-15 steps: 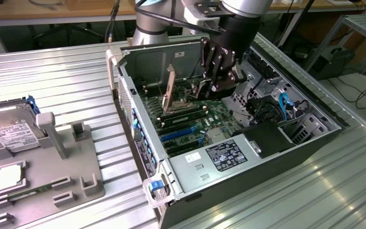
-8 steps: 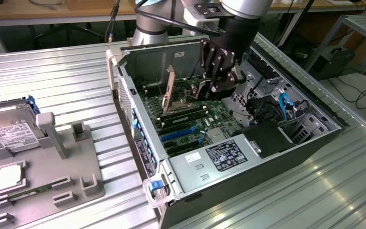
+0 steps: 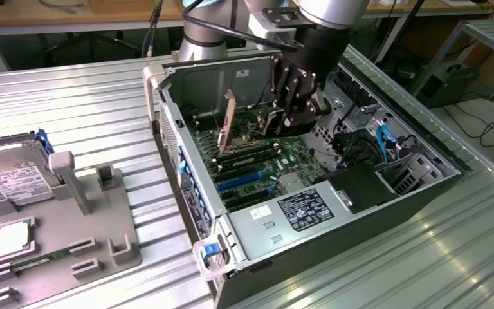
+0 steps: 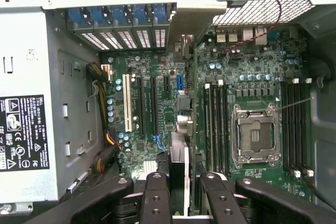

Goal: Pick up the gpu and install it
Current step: 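Insert the gpu into the slot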

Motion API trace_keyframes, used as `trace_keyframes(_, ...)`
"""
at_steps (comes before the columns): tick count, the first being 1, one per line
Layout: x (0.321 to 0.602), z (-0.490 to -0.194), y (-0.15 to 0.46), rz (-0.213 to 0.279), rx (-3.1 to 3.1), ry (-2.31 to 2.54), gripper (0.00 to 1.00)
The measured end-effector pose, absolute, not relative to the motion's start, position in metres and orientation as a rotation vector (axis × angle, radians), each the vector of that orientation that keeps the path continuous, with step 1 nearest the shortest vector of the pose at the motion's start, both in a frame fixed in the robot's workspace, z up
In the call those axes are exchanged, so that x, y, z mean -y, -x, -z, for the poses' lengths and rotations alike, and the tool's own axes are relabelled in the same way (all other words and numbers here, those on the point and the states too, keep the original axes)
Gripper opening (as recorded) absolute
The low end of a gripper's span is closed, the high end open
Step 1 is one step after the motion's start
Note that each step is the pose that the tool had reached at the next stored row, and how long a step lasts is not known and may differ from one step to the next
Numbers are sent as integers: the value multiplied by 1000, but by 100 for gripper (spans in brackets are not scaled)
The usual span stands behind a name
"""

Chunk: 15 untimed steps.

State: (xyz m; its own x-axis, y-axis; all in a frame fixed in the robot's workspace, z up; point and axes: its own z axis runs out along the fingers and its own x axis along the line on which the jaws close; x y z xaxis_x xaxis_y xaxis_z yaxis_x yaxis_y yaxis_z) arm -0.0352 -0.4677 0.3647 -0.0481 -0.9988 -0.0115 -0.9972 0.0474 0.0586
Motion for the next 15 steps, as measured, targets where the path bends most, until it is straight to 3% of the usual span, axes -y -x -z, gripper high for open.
trace_keyframes(9,468,-361,36,84,2255,-2149,27)
trace_keyframes(15,464,-355,38,51,2264,-2173,27)
